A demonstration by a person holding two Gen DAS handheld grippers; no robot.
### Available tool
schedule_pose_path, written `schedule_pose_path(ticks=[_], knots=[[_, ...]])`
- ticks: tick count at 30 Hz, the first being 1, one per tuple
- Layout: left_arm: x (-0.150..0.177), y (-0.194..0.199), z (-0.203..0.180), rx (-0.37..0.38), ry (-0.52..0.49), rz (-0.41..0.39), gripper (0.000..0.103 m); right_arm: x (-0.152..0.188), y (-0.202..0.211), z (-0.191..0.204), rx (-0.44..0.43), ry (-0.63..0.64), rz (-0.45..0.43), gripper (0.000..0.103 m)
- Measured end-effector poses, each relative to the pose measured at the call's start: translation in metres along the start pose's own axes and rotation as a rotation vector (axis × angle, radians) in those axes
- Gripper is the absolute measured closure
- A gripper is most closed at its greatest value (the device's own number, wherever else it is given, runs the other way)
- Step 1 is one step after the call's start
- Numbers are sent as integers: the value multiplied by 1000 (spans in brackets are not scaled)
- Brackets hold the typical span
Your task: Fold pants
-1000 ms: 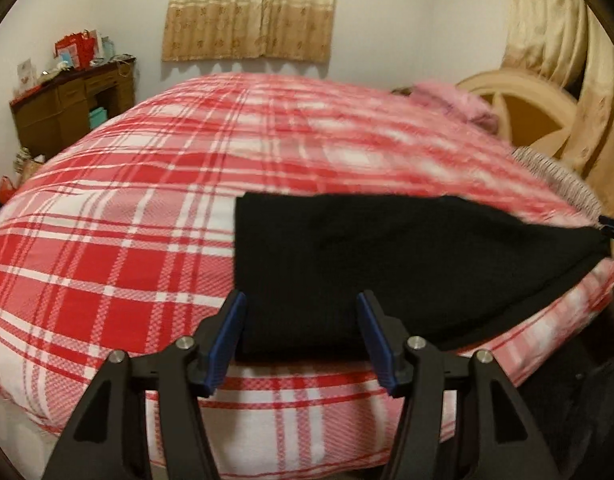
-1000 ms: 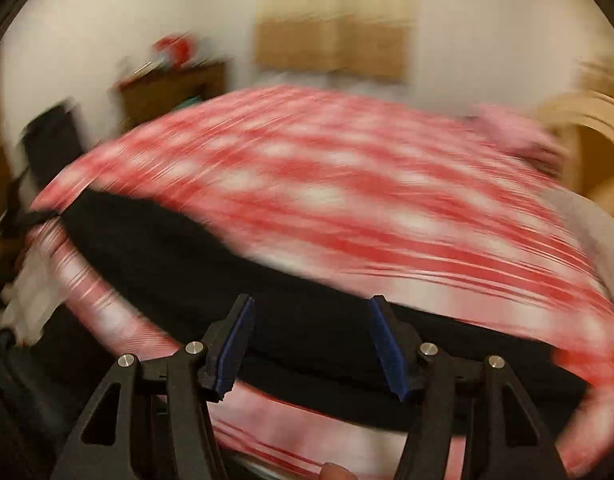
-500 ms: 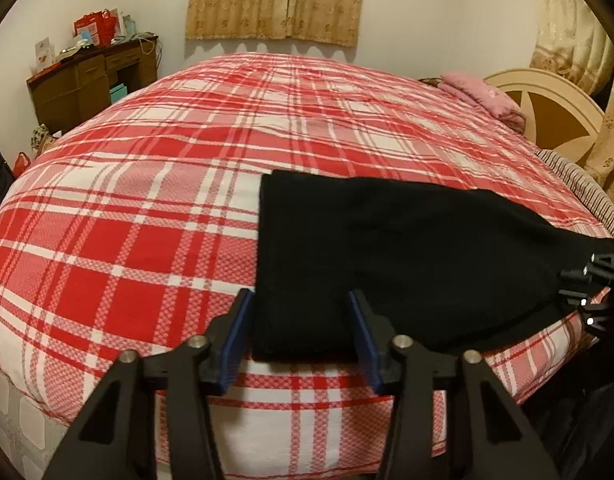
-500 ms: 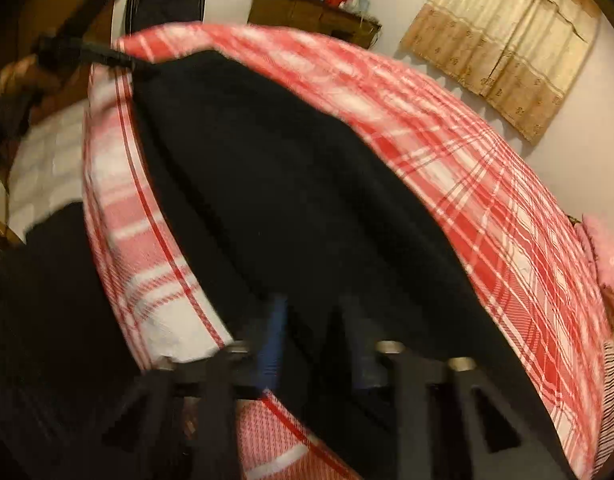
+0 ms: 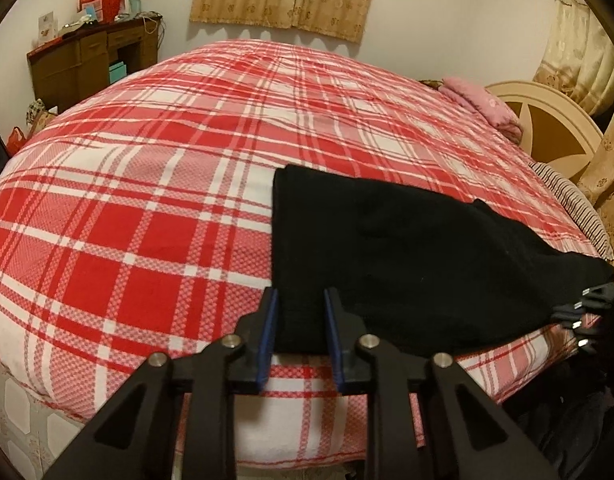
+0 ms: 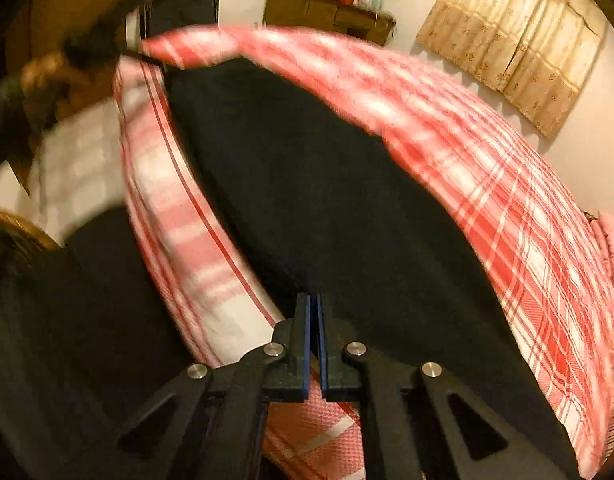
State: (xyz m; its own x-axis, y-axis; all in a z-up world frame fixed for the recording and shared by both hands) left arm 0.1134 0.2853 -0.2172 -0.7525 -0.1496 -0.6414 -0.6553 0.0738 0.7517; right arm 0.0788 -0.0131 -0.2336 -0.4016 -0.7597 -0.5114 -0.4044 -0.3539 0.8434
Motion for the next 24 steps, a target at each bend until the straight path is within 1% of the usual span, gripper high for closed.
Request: schedule_pose_path(ticks=[1,3,8,10,14,17,20,21,24], knots=[[0,1,1,-1,1,2,79,6,-7,1,-20,-17,18,100],[0,4,3,2,6,2,81,11,-13,1,-35,-32,17,100],[-4,9,8,-18,2,-4,81,7,-4,-3,-56,-38,4,98],[-9,19,6,-20,-7,-31,81,11,2,-9,-66,-69,6,98],[-21,32,-10,3,-31,-63,81,25,26,-34,-53,-185,-33,98],[-34,30,-41,43,-88,-67,81,45,51,-62,-39,-313,-79,98],[-45,25,-76,99,-141,-77,80,75,79,-92,26,-433,-107,98],[-48,21,-94,133,-162,-73,80,86,89,-104,50,-479,-111,98],[-52,6,-142,205,-235,-55,74,125,121,-137,110,-640,-126,97]])
Point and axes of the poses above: each gripper's, at about its wrist camera, not at the fingertips, and y roughly against the way its jaws point, z to its left, x to its underside, the point moved 7 cm from there along -y, roughly the way its jaws point, and after that the axes turned 6 degrees about -x, right-handed, at the moved point
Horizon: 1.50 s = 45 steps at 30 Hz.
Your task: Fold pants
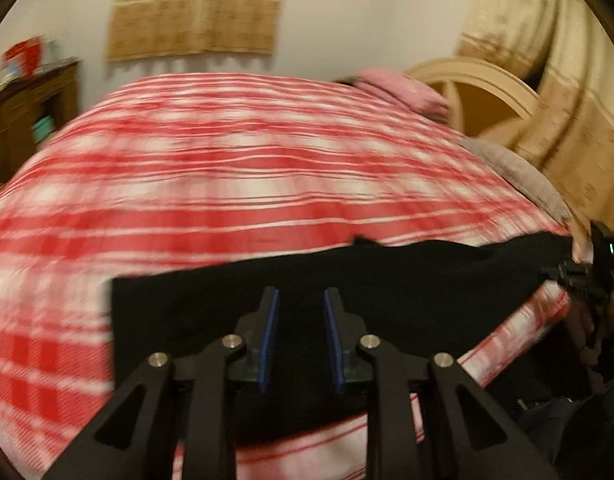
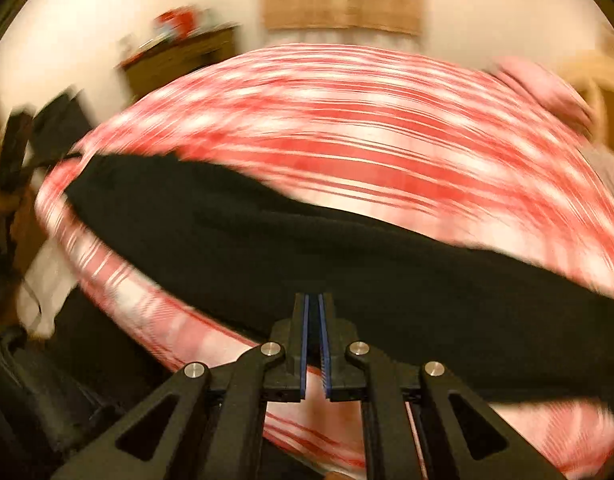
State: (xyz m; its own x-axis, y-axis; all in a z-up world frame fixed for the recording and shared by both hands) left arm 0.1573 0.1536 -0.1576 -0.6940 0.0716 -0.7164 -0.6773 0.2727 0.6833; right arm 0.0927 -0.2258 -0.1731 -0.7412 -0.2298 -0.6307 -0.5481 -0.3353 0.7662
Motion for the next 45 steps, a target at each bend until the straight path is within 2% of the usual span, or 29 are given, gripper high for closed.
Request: schedule_pose_path(ticks=[2,4,6,7,8,9,12,17,18,19,20,22,23,26,29,32,34,36,38,42,45], knots=[[-6,-14,-24,31,-33,8,69,5,21,-33,53,-107,-27,96],[-8,-28,-48,84,-47,27,69,10,41,-64,119,-215,-53,92],[-9,-42,-68,123,-55,45,69,19,60,-92,212,-292,-66,72],[-8,-44,-75,133,-57,50,69,23,67,-104,264,-324,-66,52],[-7,-49,-83,142,-64,54,69,29,77,-120,364,-373,-67,36],[-6,-50,-87,142,-71,56,69,31,84,-127,399,-400,-82,31],[0,-57,-96,123,-100,64,69,37,96,-149,421,-507,-106,31],[15,-67,-94,99,-118,94,67,38,98,-187,385,-663,-171,31],[18,-71,-92,101,-102,109,65,36,99,-195,350,-693,-196,31],[21,-74,-88,95,-91,120,62,36,98,-201,329,-719,-208,39],[23,-77,-87,89,-87,127,62,34,97,-208,323,-743,-216,64],[27,-80,-86,93,-84,134,62,22,96,-218,311,-741,-226,91],[27,-80,-88,92,-88,132,62,14,95,-224,320,-736,-226,96],[28,-79,-89,95,-93,131,60,-26,94,-234,295,-694,-240,100],[28,-79,-88,107,-78,132,60,-65,105,-223,297,-591,-278,100],[28,-79,-86,119,-65,130,60,-95,127,-206,254,-499,-387,100],[29,-81,-87,119,-68,128,60,-97,144,-200,218,-477,-472,100],[29,-81,-88,119,-76,125,60,-80,153,-201,213,-477,-510,100],[29,-81,-88,129,-79,125,57,-48,144,-212,241,-531,-455,100],[29,-81,-90,126,-87,128,57,23,117,-241,235,-692,-344,99],[28,-78,-93,110,-104,131,57,57,109,-253,219,-787,-312,98]])
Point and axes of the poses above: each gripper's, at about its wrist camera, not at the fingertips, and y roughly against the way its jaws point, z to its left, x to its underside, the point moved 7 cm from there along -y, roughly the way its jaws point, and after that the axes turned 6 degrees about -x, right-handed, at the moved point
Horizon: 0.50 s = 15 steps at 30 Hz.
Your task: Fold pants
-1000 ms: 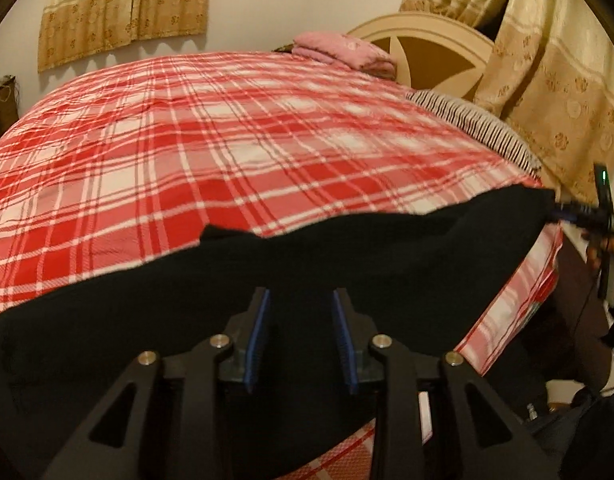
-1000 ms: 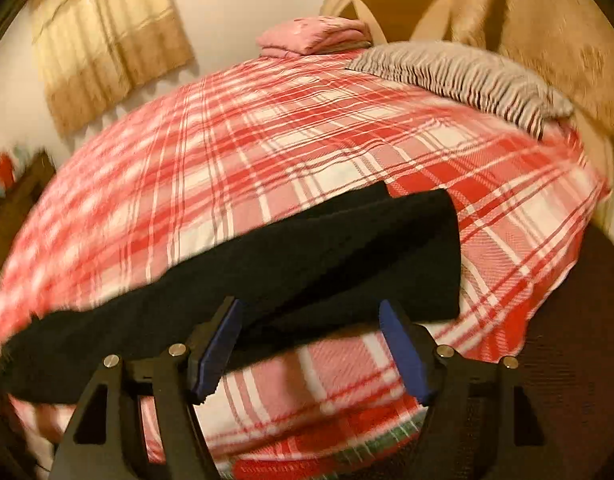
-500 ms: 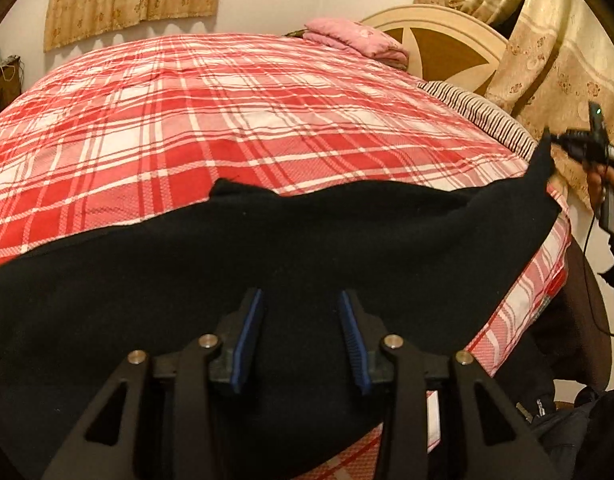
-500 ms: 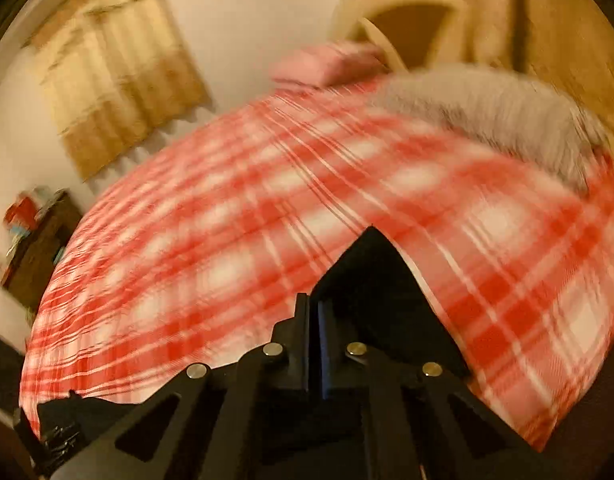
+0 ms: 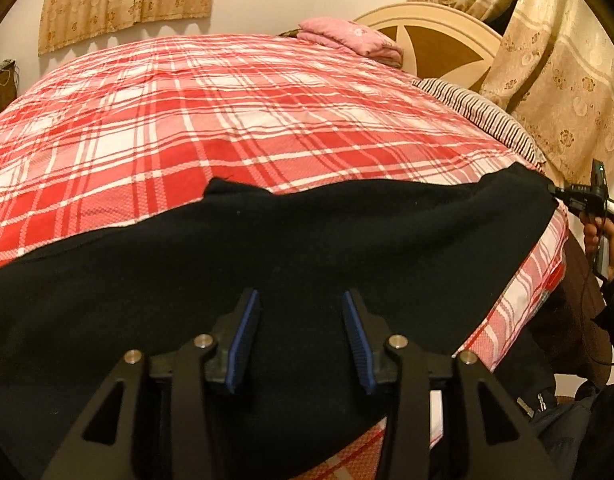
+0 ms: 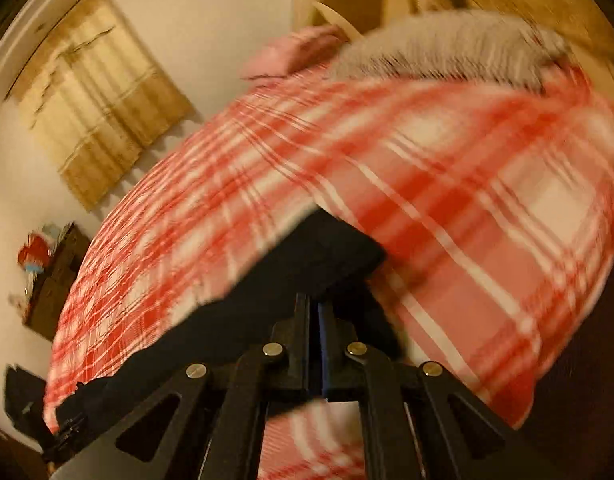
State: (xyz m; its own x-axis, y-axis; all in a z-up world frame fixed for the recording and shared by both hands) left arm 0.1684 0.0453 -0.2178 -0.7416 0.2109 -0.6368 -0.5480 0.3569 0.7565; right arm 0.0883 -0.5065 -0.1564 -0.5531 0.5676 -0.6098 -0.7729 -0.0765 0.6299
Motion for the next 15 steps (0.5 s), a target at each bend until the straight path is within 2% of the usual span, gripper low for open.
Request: schedule_pose_path(ticks=[3,5,8,10,15], knots=[[0,5,-7,-14,-24,-6,57,8,11,-3,47,16,-27,98],[1,9,-16,-14,-49,-12,57,9,21,1,115,65,-57,98],[-2,13,-29,-27,-101,-28,57,6,32,14,171,124,-95,98],[-9,16,-37,-11,-114,-43,56,0,37,27,163,159,-111,98],[-45,18,-44,-7,-159,-110,42,-1,18,73,128,308,-76,95]])
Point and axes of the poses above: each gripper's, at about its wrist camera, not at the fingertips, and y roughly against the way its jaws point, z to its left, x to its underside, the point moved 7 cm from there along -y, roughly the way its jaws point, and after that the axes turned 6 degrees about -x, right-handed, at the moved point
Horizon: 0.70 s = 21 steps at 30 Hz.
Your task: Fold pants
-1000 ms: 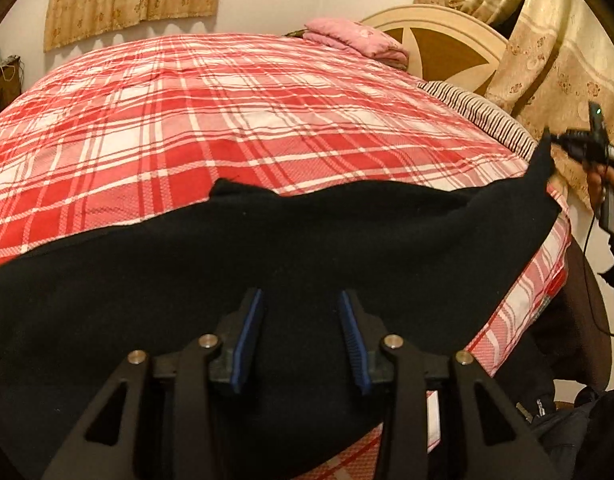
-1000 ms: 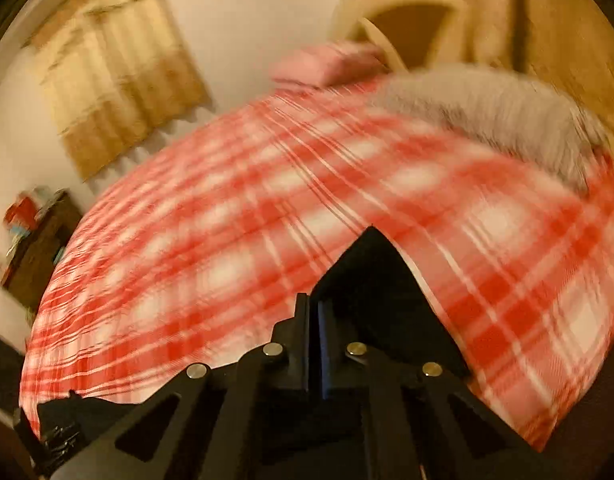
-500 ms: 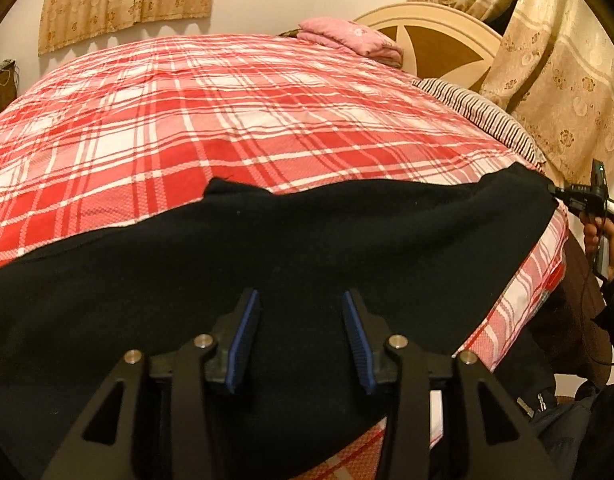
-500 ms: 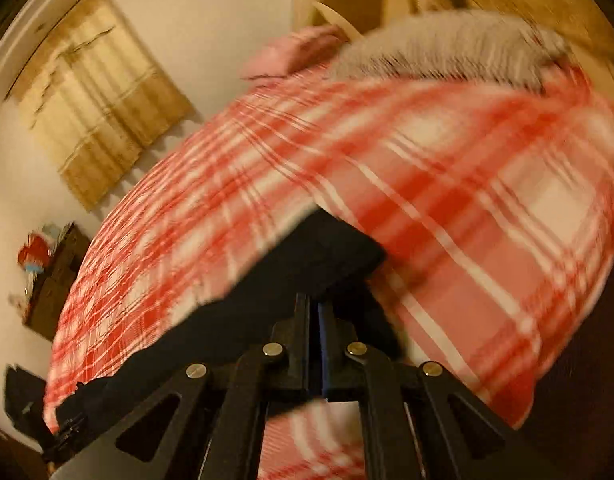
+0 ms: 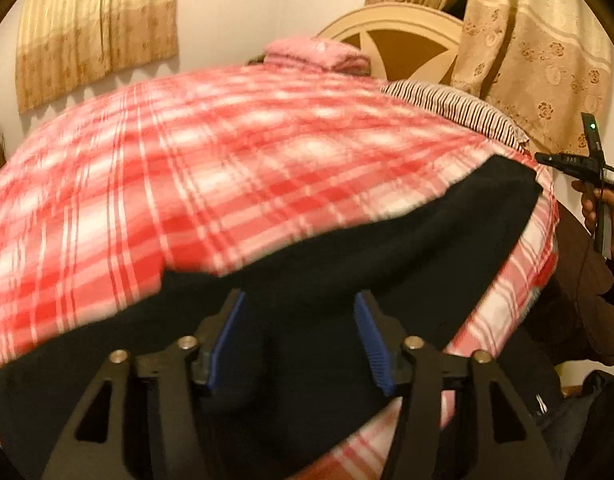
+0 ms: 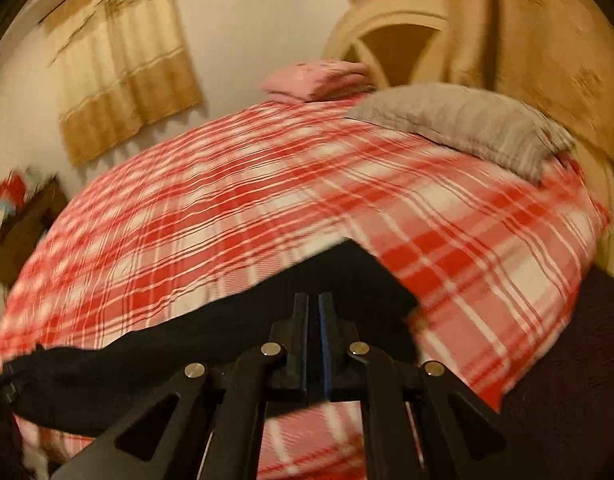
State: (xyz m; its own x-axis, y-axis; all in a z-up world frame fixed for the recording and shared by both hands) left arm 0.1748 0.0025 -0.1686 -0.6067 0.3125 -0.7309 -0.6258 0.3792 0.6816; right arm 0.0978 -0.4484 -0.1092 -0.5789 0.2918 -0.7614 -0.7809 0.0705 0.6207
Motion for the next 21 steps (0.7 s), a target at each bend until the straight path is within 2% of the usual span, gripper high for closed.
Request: schedule_pose_path(ticks=[1,2,3,4,6,10,15,16,17,19,20,21], knots=[[-8,-4,2,1,-13,-5,42,-2,-4,4,0,13,2,80],[-15,-9,5,-8,-22,-4,42,-5,-11,8,1,24,11,47],[-22,-17,7,-17,-38,6,42,-5,-16,10,1,28,19,32],[-27,-25,8,-3,-51,20,42,-6,-21,12,-1,28,26,27],[-36,-40,7,44,-56,45,42,-5,-31,10,-2,24,44,27],[-40,-69,-15,147,-119,117,42,-6,-42,-6,65,48,65,27],[-30,-99,-38,198,-153,213,56,-7,-59,-51,103,-25,142,27],[-27,-100,-40,203,-161,224,62,-5,-63,-57,93,-39,161,28],[-23,-102,-43,201,-178,230,66,-2,-64,-63,85,-50,179,30],[-19,-96,-44,188,-200,216,70,2,-62,-71,68,-71,189,48],[-18,-95,-44,190,-204,215,78,4,-59,-73,56,-77,190,53],[-18,-93,-44,195,-207,215,82,5,-58,-74,47,-77,189,56]])
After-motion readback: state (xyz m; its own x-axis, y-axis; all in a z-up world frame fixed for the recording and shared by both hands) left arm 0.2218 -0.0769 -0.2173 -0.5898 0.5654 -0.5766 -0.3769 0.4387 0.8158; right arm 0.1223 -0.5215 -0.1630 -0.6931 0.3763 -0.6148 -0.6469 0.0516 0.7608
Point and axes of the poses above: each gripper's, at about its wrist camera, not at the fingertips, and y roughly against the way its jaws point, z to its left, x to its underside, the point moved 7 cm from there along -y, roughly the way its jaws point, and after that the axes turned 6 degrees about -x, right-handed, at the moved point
